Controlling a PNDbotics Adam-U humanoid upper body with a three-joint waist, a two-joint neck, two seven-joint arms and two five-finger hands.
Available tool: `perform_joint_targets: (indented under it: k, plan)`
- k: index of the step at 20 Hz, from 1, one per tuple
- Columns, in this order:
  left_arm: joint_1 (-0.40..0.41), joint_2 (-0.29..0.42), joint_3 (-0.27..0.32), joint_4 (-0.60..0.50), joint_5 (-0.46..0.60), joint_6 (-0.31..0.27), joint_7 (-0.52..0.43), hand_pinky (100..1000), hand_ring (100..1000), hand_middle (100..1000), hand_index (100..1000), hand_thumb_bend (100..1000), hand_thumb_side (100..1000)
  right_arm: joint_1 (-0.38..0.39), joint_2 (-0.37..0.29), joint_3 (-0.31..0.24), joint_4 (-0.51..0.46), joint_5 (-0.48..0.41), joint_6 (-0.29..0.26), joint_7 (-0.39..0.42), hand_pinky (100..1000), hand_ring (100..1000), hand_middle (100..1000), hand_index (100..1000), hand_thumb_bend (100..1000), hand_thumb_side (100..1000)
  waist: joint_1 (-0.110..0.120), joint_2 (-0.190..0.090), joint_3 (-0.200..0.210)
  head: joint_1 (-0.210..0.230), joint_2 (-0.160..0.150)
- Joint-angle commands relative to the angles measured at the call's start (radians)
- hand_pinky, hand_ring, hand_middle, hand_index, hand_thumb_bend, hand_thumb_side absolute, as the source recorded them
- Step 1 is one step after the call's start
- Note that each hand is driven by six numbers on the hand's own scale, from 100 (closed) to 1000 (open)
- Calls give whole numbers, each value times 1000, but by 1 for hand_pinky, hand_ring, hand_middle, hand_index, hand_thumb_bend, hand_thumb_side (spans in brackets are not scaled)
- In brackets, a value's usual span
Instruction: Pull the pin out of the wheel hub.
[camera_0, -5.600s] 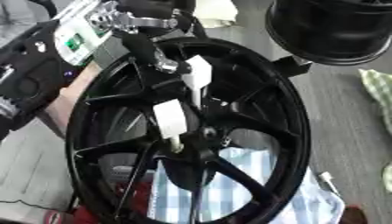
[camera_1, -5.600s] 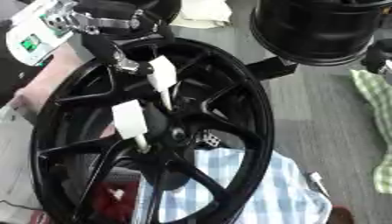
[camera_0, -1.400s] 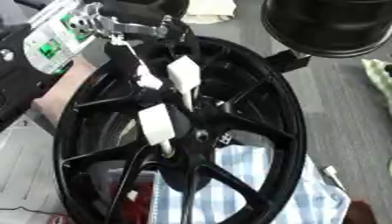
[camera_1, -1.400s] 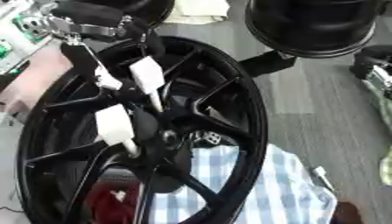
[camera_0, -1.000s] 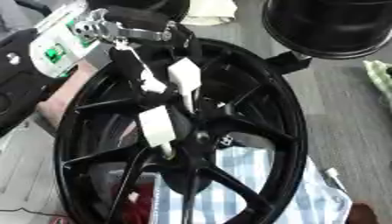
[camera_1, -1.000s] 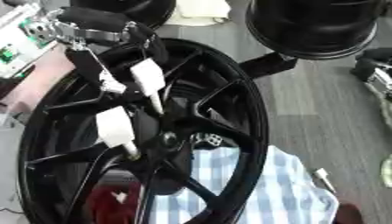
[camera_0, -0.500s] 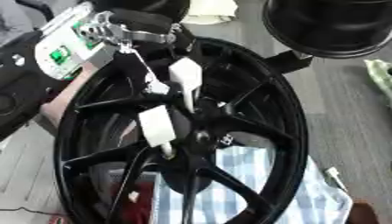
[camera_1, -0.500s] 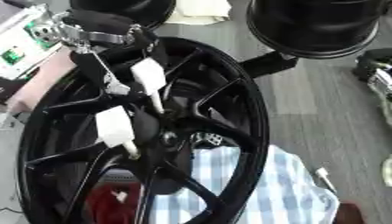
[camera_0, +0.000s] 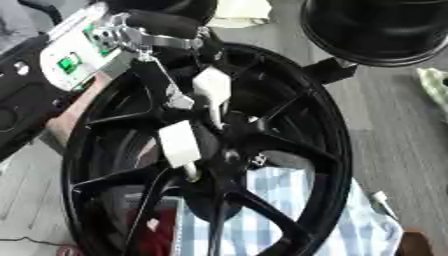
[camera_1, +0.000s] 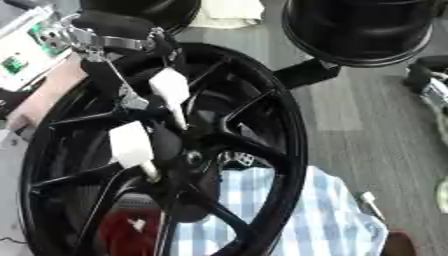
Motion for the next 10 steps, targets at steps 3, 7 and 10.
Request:
perform_joint_targets:
  k: [3, 7, 10]
  plan:
    - [-20, 19, 17, 9, -5, -260, -269, 754, 729, 547, 678, 128, 169, -15, -17, -11, -11, 2, -1, -4, 874, 731, 725, 704, 333, 257, -6, -17, 1, 3, -16]
    - [-26, 14, 26, 3, 45, -217, -269, 731, 667, 465, 580, 100, 150, -14, -16, -11, -11, 3, -1, -4, 874, 731, 725, 705, 332, 257, -7, -17, 2, 5, -18]
    - [-33, 11, 30, -9, 84, -178, -269, 707, 622, 424, 519, 100, 179, -14, -17, -11, -11, 4, -2, -4, 874, 732, 725, 705, 332, 257, -7, -17, 3, 6, -18]
